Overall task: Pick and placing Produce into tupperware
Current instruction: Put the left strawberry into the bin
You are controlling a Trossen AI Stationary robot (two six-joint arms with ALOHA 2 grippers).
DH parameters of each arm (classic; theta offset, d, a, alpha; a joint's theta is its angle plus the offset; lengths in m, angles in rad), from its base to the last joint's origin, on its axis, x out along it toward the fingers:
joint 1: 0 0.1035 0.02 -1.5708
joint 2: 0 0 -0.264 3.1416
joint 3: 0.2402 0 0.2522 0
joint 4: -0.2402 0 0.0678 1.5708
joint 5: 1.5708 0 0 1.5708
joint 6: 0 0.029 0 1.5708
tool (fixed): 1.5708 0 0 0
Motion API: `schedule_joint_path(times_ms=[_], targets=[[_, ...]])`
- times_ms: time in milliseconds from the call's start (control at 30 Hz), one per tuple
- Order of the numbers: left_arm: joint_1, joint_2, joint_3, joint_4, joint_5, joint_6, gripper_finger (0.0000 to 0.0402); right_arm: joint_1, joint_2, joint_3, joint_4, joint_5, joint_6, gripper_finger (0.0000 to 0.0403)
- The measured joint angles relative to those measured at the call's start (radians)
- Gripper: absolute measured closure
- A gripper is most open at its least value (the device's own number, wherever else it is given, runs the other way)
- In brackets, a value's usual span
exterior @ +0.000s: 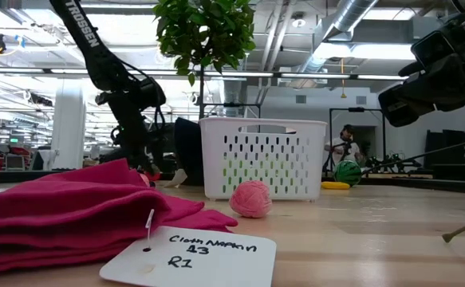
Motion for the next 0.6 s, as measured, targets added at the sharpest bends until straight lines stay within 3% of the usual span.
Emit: schedule_joint_path(times_ms=[200,433,600], targets=[[0.017,0.0,0.0,0.011,0.032,0.064,0.0321,0.0,0.0,0.0,0.0,0.0,0.0,0.0346],[0.035,-0.002,0.0,-0.019,0.064,0.102,0.0393,0.0,0.0,0.0,0.0,0.0,0.0,0.0346],[0.037,-0.002,0.0,-0.022,0.055,0.151,0.04,0.0,0.0,0.0,0.0,0.0,0.0,0.0346]])
